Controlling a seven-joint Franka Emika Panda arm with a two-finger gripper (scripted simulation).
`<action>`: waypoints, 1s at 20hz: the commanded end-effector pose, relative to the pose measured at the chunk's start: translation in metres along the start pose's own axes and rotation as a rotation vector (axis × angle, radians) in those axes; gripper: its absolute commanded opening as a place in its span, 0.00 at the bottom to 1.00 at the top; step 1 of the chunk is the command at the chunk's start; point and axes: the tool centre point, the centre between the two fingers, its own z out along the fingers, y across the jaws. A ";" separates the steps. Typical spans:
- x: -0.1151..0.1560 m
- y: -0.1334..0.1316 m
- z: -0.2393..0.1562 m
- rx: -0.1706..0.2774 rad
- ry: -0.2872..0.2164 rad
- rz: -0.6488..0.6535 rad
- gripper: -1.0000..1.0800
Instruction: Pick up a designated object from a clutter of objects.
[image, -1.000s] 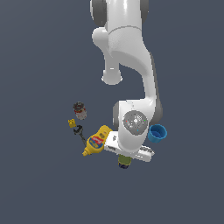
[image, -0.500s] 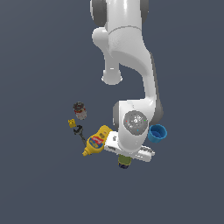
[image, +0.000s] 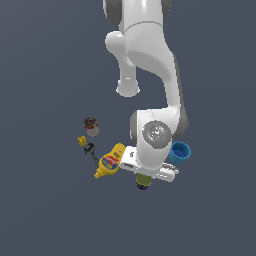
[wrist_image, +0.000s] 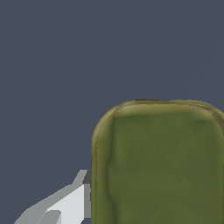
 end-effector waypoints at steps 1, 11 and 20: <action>-0.002 -0.002 -0.015 0.002 0.005 0.000 0.00; -0.030 -0.010 -0.102 0.002 0.005 0.000 0.00; -0.062 -0.020 -0.208 0.002 0.006 0.000 0.00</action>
